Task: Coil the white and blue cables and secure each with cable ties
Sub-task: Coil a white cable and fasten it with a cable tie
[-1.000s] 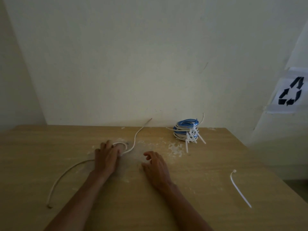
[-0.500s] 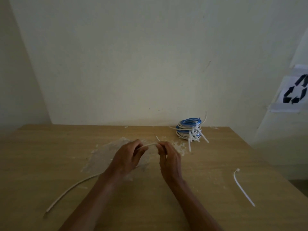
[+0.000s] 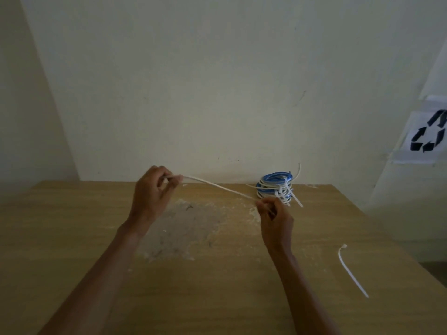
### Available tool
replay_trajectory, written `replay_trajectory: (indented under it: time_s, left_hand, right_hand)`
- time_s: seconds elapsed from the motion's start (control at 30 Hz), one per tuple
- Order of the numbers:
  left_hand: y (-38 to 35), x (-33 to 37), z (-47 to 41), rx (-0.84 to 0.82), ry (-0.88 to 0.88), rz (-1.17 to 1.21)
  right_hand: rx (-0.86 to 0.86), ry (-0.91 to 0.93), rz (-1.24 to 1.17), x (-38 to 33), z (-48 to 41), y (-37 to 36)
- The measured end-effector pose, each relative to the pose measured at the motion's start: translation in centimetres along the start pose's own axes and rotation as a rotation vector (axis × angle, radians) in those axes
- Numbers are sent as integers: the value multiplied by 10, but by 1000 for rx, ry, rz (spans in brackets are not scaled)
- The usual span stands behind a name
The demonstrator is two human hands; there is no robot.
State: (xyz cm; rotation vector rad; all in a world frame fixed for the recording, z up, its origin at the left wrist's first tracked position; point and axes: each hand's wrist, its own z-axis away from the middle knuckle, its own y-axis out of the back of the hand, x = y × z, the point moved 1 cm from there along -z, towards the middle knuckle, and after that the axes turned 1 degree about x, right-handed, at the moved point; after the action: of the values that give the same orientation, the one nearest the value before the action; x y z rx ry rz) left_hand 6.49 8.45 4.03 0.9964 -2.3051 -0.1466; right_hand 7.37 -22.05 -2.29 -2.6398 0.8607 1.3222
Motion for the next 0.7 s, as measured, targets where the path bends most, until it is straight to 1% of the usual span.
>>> replay_trajectory:
  time_s: [0.07,0.1,0.2,0.23,0.27,0.33,0.4,0.43,0.5,0.57,0.6,0.63,0.67,0.7]
  left_hand:
    - [5,2,-9,181,115,46]
    - [8,3,-15,240,152,56]
    - [11,9,-30,301,178,38]
    - [8,10,-34,304,181,24]
    - [3,10,-37,304,190,17]
    - [-7,12,-49,282,178,-6]
    - [-15,22,-74,247,96,-31]
    - [-22,32,-90,238,37,-20]
    - [-39,60,-117,197,-111,4]
    - [-65,80,-123,95,-275,-82]
    - [-77,79,-114,26,-323,-151]
    - [-89,69,-98,-37,-328,-211]
    - [-98,54,-78,-90,-288,-236]
    - [-101,39,-57,-141,-210,-224]
  right_hand:
    - [-146,45,94,6,3,-2]
    - [-198,67,145,10,3,-3]
    - [-310,113,339,19,4,-6]
    - [-329,100,373,18,4,-6]
    - [-336,72,355,16,3,-6]
    - [-324,-38,161,7,5,-7]
    - [-293,-161,-112,-4,9,-10]
    - [-272,-189,-214,-7,10,-11]
    - [-227,-181,-320,-11,10,-15]
    - [-182,-203,-394,-12,9,-18]
    - [-168,-224,-413,-11,9,-18]
    - [-166,-242,-430,-12,10,-18]
    - [-173,-257,-449,-12,11,-19]
    - [-187,-268,-464,-12,12,-20]
